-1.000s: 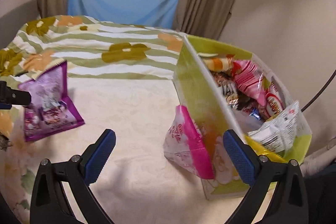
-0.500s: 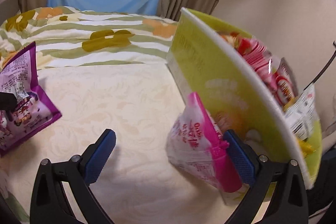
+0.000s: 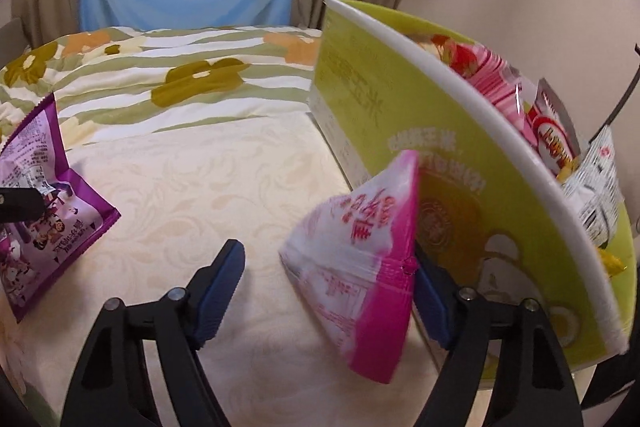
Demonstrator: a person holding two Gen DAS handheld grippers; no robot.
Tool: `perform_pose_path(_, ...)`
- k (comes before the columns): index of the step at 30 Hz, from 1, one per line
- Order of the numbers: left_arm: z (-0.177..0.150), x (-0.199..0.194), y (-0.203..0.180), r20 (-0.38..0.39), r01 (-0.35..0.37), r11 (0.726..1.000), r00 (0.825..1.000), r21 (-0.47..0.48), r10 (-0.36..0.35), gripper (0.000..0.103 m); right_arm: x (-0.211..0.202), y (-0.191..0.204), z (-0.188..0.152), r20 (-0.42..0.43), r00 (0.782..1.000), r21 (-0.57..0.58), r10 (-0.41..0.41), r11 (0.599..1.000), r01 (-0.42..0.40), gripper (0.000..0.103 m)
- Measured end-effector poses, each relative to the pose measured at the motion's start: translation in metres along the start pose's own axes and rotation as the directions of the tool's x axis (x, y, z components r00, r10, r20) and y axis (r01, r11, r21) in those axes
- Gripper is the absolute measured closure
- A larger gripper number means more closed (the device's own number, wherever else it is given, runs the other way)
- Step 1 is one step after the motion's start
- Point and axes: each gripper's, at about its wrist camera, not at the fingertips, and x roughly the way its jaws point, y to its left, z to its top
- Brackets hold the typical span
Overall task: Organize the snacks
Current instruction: 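Grasp the purple bag with the left gripper while the right grasps the pink-white bag, then carry both bags into the cardboard box and open both grippers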
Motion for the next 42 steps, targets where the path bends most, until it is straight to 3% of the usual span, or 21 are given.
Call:
perform_pose_path(1,0.000,0.001,-0.002,-0.003,0.006,1.000,1.000,0.008,-0.006,0.019,0.003,0.000,0.001,-0.008,1.000,0.009,0.003,1.000,-0.003,0.028)
perform_pose_path(6,0.002,-0.002,-0.005,-0.001,0.021,0.999,1.000,0.035,-0.021,0.023,0.025,-0.012,0.002,-0.076,0.992,0.148,0.100,0.985,-0.088,0.033)
perform_pose_path(11,0.003,-0.004,-0.005,0.004,0.026,0.999,1.000,0.048,-0.026,0.025,0.016,-0.023,0.002,0.009,0.980,0.238,0.199,0.952,-0.195,0.032)
perform_pose_path(16,0.003,-0.002,-0.004,0.004,0.034,0.999,0.999,0.041,-0.034,0.029,0.019,-0.017,0.011,0.022,0.981,0.244,0.190,0.951,-0.190,0.032)
perform_pose_path(17,0.003,-0.003,-0.004,0.006,0.032,0.999,0.999,0.043,-0.032,0.038,0.023,-0.016,0.013,0.015,0.982,0.252,0.190,0.949,-0.188,0.032)
perform_pose_path(18,0.003,-0.003,-0.004,0.008,0.031,0.998,0.999,0.046,-0.032,0.038,0.026,-0.015,0.015,0.008,0.982,0.257,0.191,0.948,-0.186,0.032)
perform_pose_path(21,0.005,-0.004,-0.005,0.010,0.032,0.998,0.999,0.060,-0.033,0.042,0.034,-0.009,0.020,-0.007,0.984,0.246,0.180,0.954,-0.173,0.036)
perform_pose_path(24,0.005,-0.006,-0.005,0.011,0.031,0.997,0.999,0.065,-0.032,0.046,0.034,-0.008,0.023,-0.016,0.983,0.218,0.182,0.960,-0.174,0.055)
perform_pose_path(28,0.006,-0.010,-0.004,0.021,0.049,0.997,0.999,0.057,-0.050,0.052,0.036,-0.009,0.027,-0.038,0.980,0.176,0.195,0.967,-0.186,0.063)
perform_pose_path(42,0.011,-0.049,-0.015,0.092,0.070,0.994,0.993,0.086,-0.078,0.055,0.004,-0.002,0.037,-0.014,0.957,0.101,0.290,0.952,-0.288,0.064)
